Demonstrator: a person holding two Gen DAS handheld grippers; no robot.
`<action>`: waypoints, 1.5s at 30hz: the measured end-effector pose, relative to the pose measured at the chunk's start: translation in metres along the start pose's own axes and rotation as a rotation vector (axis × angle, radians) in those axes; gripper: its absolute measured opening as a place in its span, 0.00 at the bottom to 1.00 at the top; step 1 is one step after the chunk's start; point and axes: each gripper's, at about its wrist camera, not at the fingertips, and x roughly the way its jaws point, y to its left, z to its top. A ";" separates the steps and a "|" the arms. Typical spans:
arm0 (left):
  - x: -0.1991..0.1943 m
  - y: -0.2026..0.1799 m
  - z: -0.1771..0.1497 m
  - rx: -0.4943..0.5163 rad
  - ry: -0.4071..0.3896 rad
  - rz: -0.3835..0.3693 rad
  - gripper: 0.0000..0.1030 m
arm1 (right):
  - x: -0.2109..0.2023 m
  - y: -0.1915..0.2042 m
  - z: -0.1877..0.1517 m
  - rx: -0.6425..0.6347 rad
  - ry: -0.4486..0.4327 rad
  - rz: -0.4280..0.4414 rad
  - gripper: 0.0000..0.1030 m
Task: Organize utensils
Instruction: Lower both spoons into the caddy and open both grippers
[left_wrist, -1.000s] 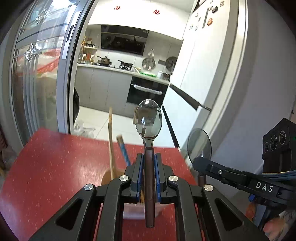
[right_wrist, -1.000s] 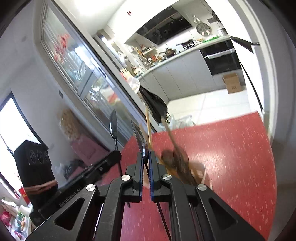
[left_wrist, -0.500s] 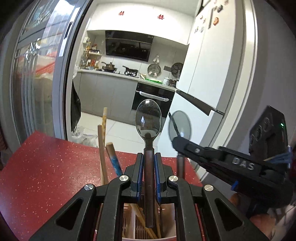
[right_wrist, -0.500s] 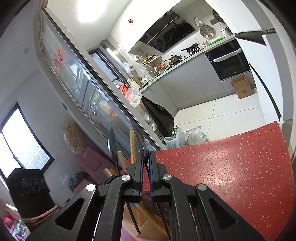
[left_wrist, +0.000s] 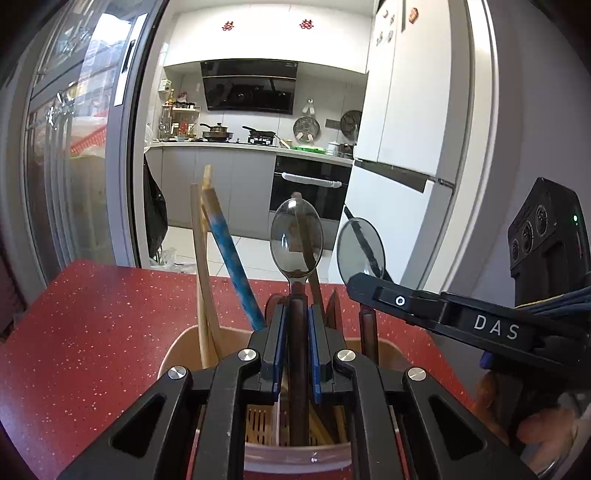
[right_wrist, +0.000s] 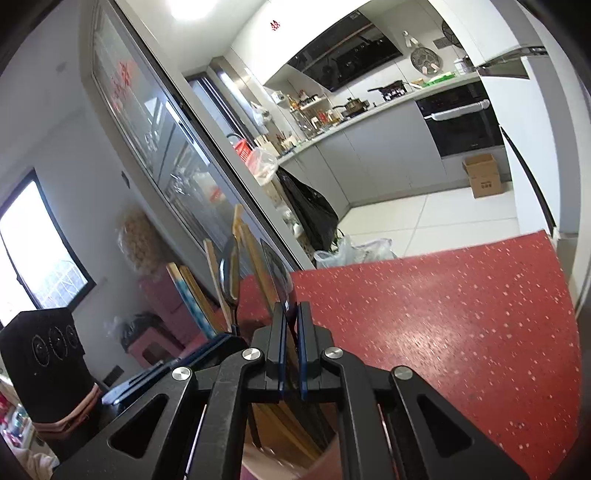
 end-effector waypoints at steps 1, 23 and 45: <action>-0.001 -0.002 -0.001 0.011 0.004 0.005 0.39 | -0.001 0.000 -0.002 0.000 0.005 -0.003 0.06; -0.017 0.007 -0.008 -0.002 0.132 -0.018 0.39 | -0.024 0.018 -0.007 -0.003 0.090 -0.107 0.35; -0.069 0.024 -0.026 0.051 0.252 0.057 0.40 | -0.071 0.052 -0.035 0.082 0.170 -0.284 0.47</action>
